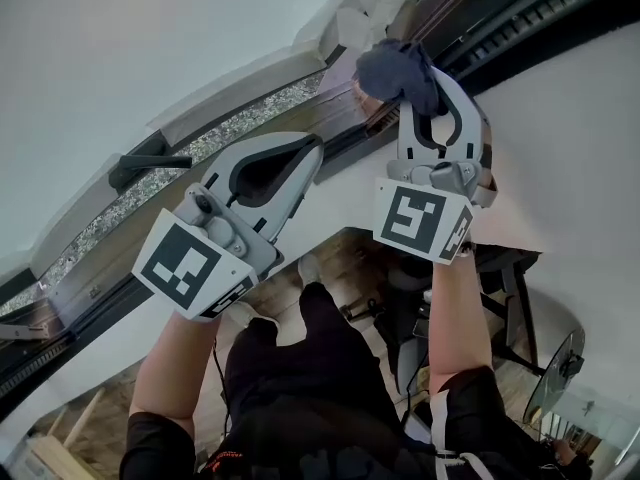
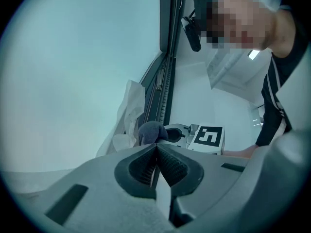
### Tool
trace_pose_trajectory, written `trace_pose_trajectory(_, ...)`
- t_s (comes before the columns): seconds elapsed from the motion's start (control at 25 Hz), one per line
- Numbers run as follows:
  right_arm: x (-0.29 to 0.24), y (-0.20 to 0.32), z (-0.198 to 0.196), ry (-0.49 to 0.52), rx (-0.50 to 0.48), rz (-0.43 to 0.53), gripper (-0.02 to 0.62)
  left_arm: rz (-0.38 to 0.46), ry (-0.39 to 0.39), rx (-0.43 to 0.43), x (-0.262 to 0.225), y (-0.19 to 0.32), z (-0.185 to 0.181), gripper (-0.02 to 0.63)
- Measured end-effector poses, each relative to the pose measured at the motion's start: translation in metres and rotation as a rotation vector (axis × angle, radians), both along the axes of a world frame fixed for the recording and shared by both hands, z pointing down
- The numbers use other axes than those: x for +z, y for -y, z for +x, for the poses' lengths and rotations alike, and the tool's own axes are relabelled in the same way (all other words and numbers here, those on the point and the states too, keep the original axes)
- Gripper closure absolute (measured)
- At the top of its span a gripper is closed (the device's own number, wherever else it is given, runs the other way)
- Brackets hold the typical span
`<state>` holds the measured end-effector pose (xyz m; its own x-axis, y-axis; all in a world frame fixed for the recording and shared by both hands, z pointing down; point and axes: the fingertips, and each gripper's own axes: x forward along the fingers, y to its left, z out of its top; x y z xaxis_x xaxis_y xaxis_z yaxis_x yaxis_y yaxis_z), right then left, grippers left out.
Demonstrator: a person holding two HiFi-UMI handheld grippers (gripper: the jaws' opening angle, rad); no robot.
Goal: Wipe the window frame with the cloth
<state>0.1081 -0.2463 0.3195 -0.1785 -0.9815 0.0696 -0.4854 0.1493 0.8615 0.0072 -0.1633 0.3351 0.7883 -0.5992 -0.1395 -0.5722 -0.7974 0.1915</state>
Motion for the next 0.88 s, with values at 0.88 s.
trace_pose_trajectory(0.88, 0.125, 0.004, 0.003, -0.033, 0.024, -0.157, 0.526, -0.118, 0.013, -0.003, 0.071, 0.002, 0.002, 0.586)
